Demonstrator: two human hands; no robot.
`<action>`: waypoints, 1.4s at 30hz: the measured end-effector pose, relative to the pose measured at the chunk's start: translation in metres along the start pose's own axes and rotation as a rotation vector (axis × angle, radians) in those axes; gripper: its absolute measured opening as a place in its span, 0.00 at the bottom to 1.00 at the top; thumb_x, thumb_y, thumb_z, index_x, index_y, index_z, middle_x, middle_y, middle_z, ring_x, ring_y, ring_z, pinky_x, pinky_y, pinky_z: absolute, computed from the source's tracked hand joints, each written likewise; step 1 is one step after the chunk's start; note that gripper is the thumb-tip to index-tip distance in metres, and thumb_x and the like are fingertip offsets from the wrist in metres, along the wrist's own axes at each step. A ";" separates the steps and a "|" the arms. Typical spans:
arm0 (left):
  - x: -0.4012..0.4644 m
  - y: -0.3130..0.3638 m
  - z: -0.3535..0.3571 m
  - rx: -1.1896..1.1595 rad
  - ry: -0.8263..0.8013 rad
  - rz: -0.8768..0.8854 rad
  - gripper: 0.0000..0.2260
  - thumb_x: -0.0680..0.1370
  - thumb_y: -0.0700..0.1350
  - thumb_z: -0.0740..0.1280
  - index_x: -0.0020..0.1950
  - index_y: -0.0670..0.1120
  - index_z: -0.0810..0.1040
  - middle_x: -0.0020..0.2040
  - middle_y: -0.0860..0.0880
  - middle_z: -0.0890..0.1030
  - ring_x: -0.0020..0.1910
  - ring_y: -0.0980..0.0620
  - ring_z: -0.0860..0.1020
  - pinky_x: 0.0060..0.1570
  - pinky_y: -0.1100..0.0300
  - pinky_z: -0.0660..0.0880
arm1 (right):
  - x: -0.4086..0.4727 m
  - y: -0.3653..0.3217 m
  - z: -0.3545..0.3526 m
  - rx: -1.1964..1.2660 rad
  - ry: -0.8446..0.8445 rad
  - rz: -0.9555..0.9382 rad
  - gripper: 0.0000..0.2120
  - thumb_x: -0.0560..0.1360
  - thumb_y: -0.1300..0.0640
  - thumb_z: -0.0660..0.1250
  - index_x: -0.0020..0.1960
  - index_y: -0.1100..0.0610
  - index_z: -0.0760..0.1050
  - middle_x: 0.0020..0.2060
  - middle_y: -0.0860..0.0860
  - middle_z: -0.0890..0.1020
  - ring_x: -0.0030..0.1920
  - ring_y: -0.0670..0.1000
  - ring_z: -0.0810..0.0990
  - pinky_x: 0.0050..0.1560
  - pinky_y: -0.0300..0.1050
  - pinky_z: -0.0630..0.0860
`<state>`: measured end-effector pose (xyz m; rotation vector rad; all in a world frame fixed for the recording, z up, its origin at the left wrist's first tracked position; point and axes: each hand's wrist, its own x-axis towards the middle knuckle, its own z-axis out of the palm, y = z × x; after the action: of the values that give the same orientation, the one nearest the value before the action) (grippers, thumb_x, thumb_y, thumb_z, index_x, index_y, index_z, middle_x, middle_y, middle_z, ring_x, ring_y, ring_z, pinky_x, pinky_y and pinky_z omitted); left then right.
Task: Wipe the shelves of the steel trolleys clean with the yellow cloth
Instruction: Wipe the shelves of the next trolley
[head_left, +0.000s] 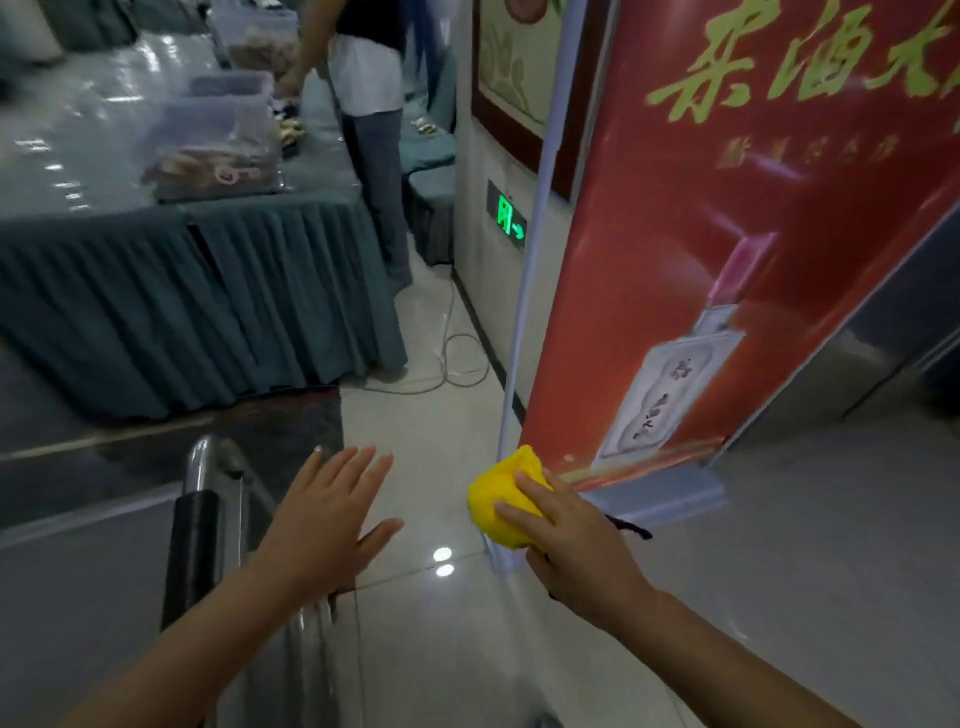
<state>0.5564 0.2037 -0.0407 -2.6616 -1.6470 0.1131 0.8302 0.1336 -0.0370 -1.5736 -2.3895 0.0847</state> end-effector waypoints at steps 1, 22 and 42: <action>0.009 0.003 -0.004 -0.006 -0.008 -0.048 0.43 0.71 0.72 0.31 0.78 0.50 0.55 0.77 0.49 0.60 0.77 0.48 0.56 0.74 0.48 0.44 | 0.014 0.015 -0.002 -0.003 -0.008 -0.031 0.30 0.56 0.67 0.77 0.57 0.55 0.81 0.60 0.60 0.79 0.55 0.66 0.80 0.41 0.54 0.81; 0.107 -0.214 -0.008 -0.201 0.035 -0.756 0.40 0.77 0.68 0.40 0.68 0.42 0.75 0.66 0.41 0.76 0.65 0.42 0.75 0.65 0.40 0.69 | 0.467 0.027 0.107 0.347 -0.158 -0.407 0.22 0.72 0.63 0.70 0.65 0.53 0.75 0.69 0.57 0.72 0.65 0.64 0.72 0.56 0.57 0.76; 0.151 -0.430 0.033 -0.277 0.054 -1.712 0.32 0.78 0.62 0.57 0.78 0.50 0.54 0.77 0.50 0.60 0.75 0.52 0.58 0.76 0.51 0.49 | 0.854 -0.215 0.231 0.388 -0.574 -1.231 0.24 0.75 0.59 0.65 0.70 0.46 0.69 0.74 0.48 0.64 0.72 0.53 0.64 0.66 0.47 0.68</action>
<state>0.2371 0.5294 -0.0626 -0.5071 -3.2166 -0.2099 0.2633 0.8459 -0.0465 0.2697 -3.0392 0.7356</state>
